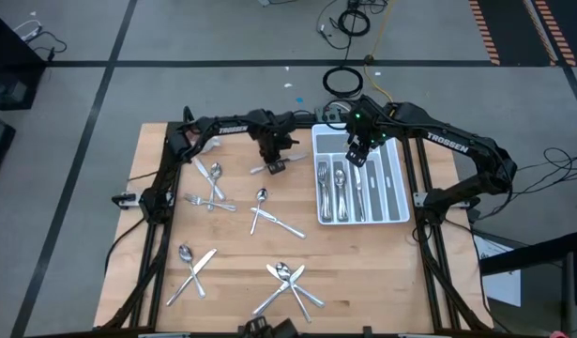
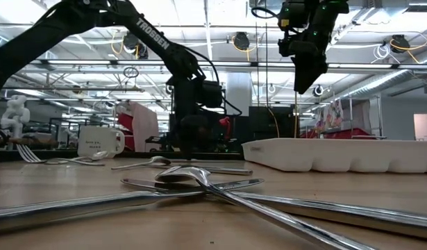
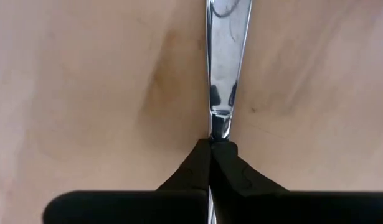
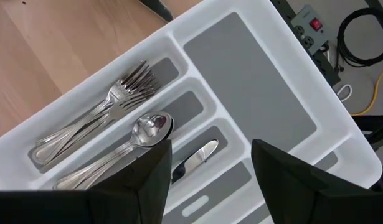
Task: Sort silverware
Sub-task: Put the silver table knife into the silverware tray
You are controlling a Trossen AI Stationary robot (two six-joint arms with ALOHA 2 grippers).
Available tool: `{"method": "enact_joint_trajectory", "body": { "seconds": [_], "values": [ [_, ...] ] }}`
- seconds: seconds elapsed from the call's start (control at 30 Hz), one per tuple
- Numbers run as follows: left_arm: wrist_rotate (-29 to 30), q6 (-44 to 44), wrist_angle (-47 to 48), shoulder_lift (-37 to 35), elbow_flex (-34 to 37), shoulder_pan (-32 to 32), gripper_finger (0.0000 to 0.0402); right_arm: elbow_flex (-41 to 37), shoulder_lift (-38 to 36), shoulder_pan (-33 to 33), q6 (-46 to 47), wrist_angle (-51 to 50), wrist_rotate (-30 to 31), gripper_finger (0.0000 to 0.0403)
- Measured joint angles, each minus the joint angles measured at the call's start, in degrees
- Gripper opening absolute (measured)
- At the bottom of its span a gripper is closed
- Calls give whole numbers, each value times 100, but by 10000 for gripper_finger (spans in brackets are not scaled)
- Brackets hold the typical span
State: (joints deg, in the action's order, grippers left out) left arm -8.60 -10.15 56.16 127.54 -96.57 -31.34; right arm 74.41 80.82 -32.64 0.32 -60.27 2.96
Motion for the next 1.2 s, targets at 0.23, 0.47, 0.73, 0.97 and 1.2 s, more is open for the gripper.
{"method": "enact_joint_trajectory", "body": {
  "seconds": [0.23,0.47,0.73,0.97,1.2],
  "values": [
    [-153,75,441,-209,31,181,1,0,0,8,5,7,-22,212],
    [-194,82,940,-583,23,634,1,0,0,51,-116,31,-694,212],
    [294,723,1692,-2049,14,1263,0,-15,0,299,-568,49,-1497,212],
    [815,1901,1735,-4078,4,1691,1,-24,549,571,-830,2013,-1499,212],
    [1835,3058,1736,-5446,2,2016,10,823,1986,976,-930,3085,-1521,212]
  ]
}}
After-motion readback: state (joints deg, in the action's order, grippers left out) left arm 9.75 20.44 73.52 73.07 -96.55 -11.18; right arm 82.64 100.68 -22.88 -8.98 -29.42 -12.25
